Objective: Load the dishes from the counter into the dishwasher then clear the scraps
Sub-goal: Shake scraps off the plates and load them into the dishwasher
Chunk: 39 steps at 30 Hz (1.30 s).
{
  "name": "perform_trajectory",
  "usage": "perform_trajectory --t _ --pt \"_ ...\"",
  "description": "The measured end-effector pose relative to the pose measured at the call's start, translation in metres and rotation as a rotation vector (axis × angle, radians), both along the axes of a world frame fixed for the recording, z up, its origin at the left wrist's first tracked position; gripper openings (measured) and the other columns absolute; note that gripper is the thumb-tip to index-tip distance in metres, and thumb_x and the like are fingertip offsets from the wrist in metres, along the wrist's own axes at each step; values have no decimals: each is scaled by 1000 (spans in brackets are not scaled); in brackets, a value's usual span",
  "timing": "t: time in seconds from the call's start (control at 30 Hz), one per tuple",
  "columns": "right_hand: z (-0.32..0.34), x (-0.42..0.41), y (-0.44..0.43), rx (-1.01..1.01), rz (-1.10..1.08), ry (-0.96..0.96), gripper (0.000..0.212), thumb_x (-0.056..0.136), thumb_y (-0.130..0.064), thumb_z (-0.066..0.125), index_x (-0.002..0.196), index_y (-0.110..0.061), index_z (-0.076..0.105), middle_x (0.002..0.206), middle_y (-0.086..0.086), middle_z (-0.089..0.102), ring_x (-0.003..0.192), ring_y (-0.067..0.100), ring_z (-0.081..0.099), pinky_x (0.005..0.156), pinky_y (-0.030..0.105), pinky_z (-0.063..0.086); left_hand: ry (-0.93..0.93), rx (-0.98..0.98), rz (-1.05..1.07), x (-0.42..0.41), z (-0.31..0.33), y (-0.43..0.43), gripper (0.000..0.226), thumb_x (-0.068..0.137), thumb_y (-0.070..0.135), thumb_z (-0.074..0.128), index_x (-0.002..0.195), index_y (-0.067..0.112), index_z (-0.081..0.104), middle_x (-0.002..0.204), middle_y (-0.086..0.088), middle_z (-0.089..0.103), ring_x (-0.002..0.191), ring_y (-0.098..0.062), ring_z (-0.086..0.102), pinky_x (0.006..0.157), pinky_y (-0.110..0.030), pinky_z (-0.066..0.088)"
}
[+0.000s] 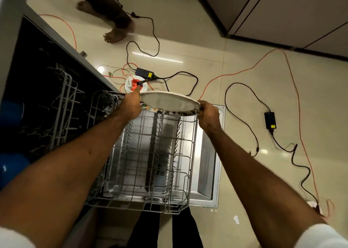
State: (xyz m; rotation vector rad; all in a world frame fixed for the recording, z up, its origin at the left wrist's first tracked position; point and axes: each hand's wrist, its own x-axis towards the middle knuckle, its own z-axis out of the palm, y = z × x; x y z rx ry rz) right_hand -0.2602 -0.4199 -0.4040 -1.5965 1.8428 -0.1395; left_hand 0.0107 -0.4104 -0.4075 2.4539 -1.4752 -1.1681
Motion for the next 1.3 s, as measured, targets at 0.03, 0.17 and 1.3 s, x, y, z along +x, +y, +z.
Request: perform_trajectory --t 0.03,0.17,1.3 --pt "3 1 -2 19 31 36 44 92 9 50 128 -9 69 115 15 74 108 34 67 85 28 50 -43 -20 -30 3 -5 0 83 90 -11 57 160 13 20 137 -23 51 114 -36 57 82 -34 53" --pt "12 2 -6 102 64 19 43 105 1 45 148 1 49 140 26 58 127 41 55 74 3 42 18 -59 -61 -1 1 -2 99 82 -12 65 161 15 11 156 -15 34 138 -36 42 110 -48 45" --pt "389 91 147 -101 738 -425 61 106 -33 55 162 -26 32 166 -6 36 152 14 34 126 40 30 -311 -384 14 19 414 269 78 92 35 70 158 15 32 167 -6 20 152 -26 24 123 -41 26"
